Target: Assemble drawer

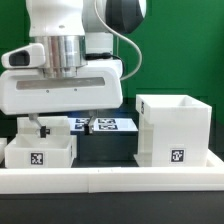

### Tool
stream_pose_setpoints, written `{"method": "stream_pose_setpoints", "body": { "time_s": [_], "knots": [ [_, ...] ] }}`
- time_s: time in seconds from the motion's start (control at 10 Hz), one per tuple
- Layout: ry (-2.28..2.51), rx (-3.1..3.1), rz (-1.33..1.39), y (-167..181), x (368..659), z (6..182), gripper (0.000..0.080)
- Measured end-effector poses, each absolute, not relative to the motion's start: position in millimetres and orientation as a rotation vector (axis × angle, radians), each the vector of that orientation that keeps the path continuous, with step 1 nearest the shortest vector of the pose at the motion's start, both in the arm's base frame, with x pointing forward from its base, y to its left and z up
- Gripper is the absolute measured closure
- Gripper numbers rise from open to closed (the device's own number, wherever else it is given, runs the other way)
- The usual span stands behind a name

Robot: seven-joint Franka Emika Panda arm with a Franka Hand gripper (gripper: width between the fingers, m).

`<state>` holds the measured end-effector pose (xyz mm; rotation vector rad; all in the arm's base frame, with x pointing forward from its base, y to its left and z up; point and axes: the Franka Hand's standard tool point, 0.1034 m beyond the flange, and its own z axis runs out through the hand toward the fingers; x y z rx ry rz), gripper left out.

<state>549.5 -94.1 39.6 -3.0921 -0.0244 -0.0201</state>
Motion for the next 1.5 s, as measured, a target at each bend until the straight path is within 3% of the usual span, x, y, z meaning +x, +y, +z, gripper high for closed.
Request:
{"method": "stream_pose_setpoints", "body": {
  "time_s": [0.4,0.7,0.9,1.0,1.1,1.2,1.5],
  "knots": [
    [-0.034,-3.125,-0.049,-94.3,538.3,10.4,0.0151],
    [-0.037,-3.128,-0.047,-94.6,537.1,5.9,0.0151],
    [-0.039,-3.127,-0.047,-93.0,537.3,5.8,0.0372],
    [-0.042,-3.127,-0.046,-91.8,537.6,5.9,0.0372],
    [-0.045,-3.127,-0.046,-90.1,538.1,6.1,0.0556],
    [-0.048,-3.127,-0.046,-89.0,538.2,6.1,0.0691],
    [-0.054,-3.127,-0.046,-87.3,538.5,6.1,0.0759]
  ]
}}
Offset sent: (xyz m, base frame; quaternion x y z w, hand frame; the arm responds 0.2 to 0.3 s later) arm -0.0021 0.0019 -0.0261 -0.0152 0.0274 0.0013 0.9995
